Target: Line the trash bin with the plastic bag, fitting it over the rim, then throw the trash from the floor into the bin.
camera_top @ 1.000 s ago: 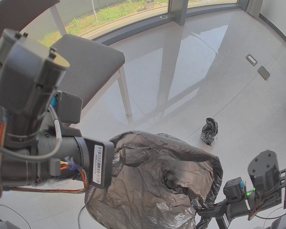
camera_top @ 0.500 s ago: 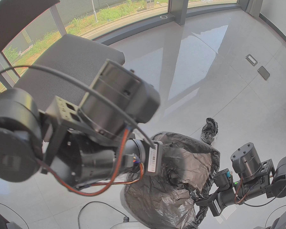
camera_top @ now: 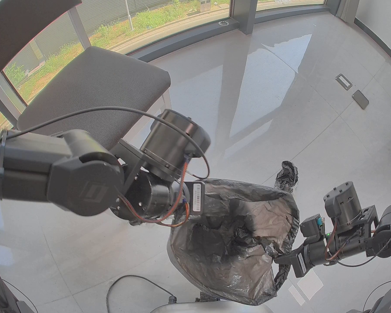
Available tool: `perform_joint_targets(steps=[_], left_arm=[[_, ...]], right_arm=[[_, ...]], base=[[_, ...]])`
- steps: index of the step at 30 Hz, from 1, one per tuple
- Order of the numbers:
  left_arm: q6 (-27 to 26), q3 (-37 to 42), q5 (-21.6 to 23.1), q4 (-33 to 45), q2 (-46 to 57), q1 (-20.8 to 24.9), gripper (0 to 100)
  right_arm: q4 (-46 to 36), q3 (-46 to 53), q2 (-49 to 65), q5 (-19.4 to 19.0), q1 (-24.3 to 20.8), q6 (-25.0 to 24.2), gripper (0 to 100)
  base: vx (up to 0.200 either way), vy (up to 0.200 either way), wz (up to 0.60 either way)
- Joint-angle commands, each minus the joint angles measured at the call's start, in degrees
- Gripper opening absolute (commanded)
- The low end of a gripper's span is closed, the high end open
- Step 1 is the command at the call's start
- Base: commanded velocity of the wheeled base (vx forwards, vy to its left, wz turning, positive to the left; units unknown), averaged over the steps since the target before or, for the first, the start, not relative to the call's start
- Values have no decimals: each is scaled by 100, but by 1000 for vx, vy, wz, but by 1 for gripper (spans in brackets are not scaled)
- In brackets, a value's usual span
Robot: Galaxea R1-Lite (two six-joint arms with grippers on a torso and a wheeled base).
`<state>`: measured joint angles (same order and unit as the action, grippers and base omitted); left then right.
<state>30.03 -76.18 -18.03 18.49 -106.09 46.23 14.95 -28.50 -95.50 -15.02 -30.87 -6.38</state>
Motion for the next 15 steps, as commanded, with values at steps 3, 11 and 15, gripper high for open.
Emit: perform_joint_targets(steps=[3, 11, 15], left_arm=[[-32, 270, 1, -39, -17, -588, 0], [-85, 455, 239, -382, -702, -738, 0], [-199, 270, 203, -777, -1089, -879, 0]], right_arm=[[35, -762, -329, 43, 142, 84, 0], [44, -797, -540, 78, 371, 277, 0], [44, -806, -505, 245, 336, 277, 0]], base=[[0, 0, 0], [0, 0, 0], [0, 0, 0]])
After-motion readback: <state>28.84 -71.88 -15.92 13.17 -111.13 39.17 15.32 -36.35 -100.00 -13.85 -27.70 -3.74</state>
